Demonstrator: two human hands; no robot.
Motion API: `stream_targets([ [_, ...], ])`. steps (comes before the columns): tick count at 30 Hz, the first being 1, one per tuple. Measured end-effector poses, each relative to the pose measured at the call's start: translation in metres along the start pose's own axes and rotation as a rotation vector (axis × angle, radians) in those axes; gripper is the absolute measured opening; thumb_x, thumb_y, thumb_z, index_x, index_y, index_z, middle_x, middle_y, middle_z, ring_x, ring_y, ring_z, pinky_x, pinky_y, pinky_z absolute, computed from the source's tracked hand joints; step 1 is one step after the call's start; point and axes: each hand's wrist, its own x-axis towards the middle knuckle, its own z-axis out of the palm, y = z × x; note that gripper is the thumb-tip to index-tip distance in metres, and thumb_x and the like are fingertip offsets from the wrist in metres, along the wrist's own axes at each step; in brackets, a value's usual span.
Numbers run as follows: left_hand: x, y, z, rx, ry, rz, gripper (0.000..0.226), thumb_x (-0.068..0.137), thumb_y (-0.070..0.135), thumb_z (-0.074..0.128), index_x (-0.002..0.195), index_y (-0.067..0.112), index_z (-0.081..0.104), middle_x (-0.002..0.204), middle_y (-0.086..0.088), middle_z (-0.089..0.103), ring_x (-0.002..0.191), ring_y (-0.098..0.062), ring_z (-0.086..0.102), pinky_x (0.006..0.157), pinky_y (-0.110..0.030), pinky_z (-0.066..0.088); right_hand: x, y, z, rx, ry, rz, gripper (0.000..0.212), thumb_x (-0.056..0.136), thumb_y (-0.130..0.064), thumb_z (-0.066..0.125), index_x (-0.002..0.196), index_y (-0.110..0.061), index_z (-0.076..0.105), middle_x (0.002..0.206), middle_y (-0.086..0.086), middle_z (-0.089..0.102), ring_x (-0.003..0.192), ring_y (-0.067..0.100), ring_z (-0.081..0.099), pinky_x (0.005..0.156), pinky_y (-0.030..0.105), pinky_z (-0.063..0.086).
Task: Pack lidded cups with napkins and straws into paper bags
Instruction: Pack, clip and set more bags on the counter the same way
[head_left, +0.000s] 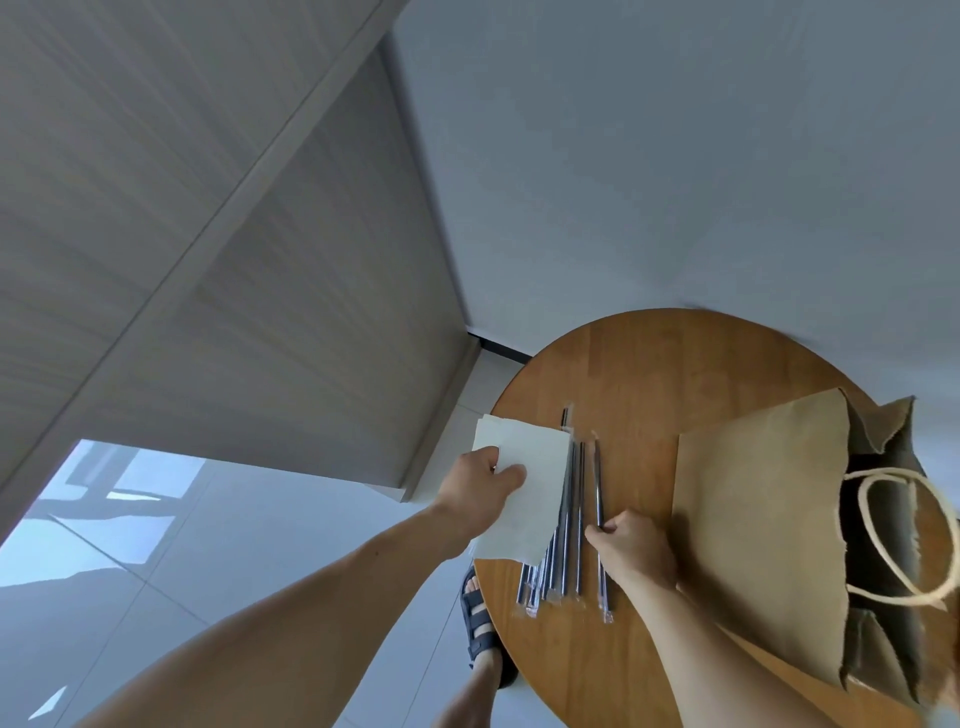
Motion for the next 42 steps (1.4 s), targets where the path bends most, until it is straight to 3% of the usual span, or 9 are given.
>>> stream_targets([
  [2,-0.003,0.003,0.001,-0.009,0.005,0.006,0.021,0.097,0.037,0.055,0.104,0.019,0.062,0.104,-0.002,0.066,0.086,-0.016,0.064,0.064,-0.023,0.048,-0.006,0.000,-0.006,0.016,-0.004,0.007,0.033,0.091,-0.040,0.063,0.063,-0.026,0.053,0.057,-0.007,0.063,0.051,0.010,0.062,0.050,0.025,0.052],
  [6,-0.012,0.018,0.000,-0.034,0.031,0.040,0.021,0.097,0.032,0.054,0.105,0.015,0.063,0.104,-0.005,0.067,0.084,-0.017,0.063,0.066,-0.026,0.048,-0.022,-0.015,-0.031,0.151,0.039,-0.046,0.026,0.089,-0.037,0.062,0.074,-0.017,0.064,0.068,0.001,0.067,0.065,0.016,0.065,0.065,0.036,0.056],
  [10,-0.026,0.047,-0.008,-0.101,0.091,0.117,0.019,0.098,0.027,0.052,0.112,0.019,0.061,0.105,-0.003,0.068,0.090,-0.021,0.065,0.074,-0.031,0.052,-0.051,-0.049,-0.072,0.460,0.016,-0.264,0.024,0.087,-0.034,0.070,0.069,-0.019,0.062,0.059,-0.005,0.062,0.055,0.010,0.057,0.059,0.033,0.046],
  [12,-0.033,0.066,-0.016,-0.170,0.112,0.168,0.012,0.096,0.024,0.053,0.103,0.020,0.063,0.097,-0.001,0.070,0.086,-0.019,0.066,0.074,-0.033,0.055,-0.068,-0.066,-0.094,0.555,-0.030,-0.378,0.021,0.087,-0.036,0.071,0.073,-0.021,0.067,0.063,-0.001,0.066,0.057,0.013,0.059,0.060,0.034,0.047],
  [16,-0.050,0.101,-0.027,-0.235,0.084,0.249,0.013,0.091,0.021,0.057,0.092,0.009,0.063,0.081,-0.003,0.066,0.074,-0.021,0.060,0.071,-0.037,0.050,-0.094,-0.091,-0.132,0.559,-0.002,-0.528,0.016,0.089,-0.035,0.070,0.074,-0.030,0.069,0.069,-0.012,0.070,0.058,0.001,0.061,0.059,0.015,0.045],
  [24,-0.088,0.149,-0.033,-0.360,-0.014,0.411,0.005,0.084,0.026,0.075,0.082,0.022,0.073,0.076,0.008,0.075,0.067,-0.009,0.071,0.052,-0.020,0.050,-0.116,-0.106,-0.188,0.538,0.096,-0.550,0.010,0.086,-0.040,0.071,0.079,-0.032,0.072,0.073,-0.014,0.071,0.070,0.004,0.066,0.072,0.031,0.054],
  [30,-0.114,0.183,-0.036,-0.397,-0.109,0.472,0.015,0.087,0.019,0.073,0.100,0.013,0.073,0.095,-0.005,0.077,0.089,-0.026,0.073,0.082,-0.043,0.059,-0.129,-0.090,-0.239,0.536,0.275,-0.561,0.030,0.079,-0.050,0.076,0.100,-0.035,0.061,0.093,-0.019,0.066,0.089,0.000,0.062,0.077,0.023,0.051],
  [36,-0.147,0.213,-0.025,-0.411,-0.297,0.529,0.024,0.089,0.020,0.071,0.111,0.011,0.069,0.103,-0.009,0.075,0.095,-0.029,0.072,0.081,-0.042,0.059,-0.141,-0.078,-0.293,0.685,0.111,-0.706,0.025,0.080,-0.033,0.080,0.102,-0.030,0.069,0.098,-0.014,0.074,0.092,0.006,0.070,0.077,0.026,0.057],
  [42,-0.167,0.233,-0.005,-0.355,-0.318,0.557,0.024,0.089,0.026,0.071,0.109,0.014,0.069,0.101,-0.005,0.075,0.094,-0.025,0.073,0.084,-0.043,0.059,-0.150,-0.061,-0.320,0.661,0.137,-0.730,0.017,0.078,-0.034,0.082,0.091,-0.029,0.074,0.090,-0.013,0.075,0.083,0.006,0.072,0.066,0.022,0.056],
])
